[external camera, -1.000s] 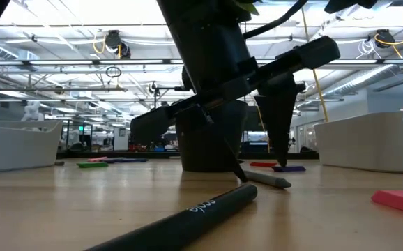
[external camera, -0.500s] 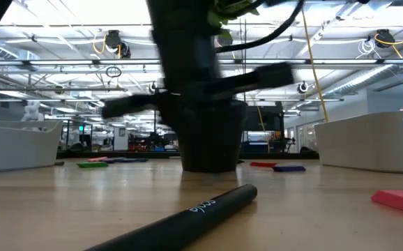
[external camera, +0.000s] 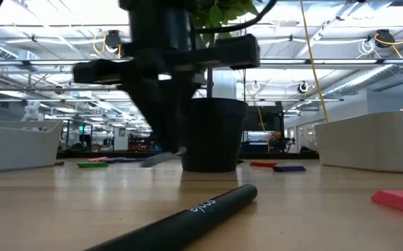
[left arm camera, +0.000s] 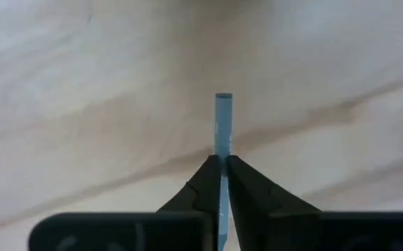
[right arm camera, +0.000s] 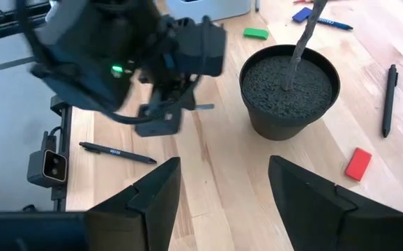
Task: Sort crayons/erasers/pens/pencils in bins
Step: Put the gray crayon into the bottom left gray bin
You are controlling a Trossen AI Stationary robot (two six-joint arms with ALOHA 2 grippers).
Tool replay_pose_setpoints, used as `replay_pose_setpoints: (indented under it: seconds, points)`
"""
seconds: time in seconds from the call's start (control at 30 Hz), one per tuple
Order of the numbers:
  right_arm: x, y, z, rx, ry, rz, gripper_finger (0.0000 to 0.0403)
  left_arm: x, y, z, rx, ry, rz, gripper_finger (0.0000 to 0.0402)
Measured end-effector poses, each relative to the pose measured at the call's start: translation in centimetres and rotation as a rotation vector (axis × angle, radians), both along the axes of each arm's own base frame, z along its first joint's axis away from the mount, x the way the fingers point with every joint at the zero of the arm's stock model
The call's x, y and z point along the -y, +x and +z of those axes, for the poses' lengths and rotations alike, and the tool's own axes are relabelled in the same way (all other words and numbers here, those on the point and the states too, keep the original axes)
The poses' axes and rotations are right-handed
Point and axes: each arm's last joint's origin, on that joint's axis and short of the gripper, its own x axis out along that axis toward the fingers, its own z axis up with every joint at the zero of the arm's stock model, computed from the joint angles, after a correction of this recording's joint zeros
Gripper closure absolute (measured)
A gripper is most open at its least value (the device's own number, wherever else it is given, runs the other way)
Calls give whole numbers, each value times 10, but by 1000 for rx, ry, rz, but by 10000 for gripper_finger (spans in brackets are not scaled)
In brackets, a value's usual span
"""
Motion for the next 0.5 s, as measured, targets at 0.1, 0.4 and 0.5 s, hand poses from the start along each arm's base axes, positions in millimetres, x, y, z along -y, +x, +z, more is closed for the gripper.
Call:
replay_pose_setpoints:
  seconds: [0.1,0.4,0.5]
  points:
    - [0,0,0,0,-11,11,193,10,-2,-1,10,2,-22,381]
    - [-15,-6,3,42,-11,91,193,14,-6,-4,10,67,-49,308]
    - [-23,-9,-1,58,-1,121,193,13,-9,-10,-1,75,-49,284]
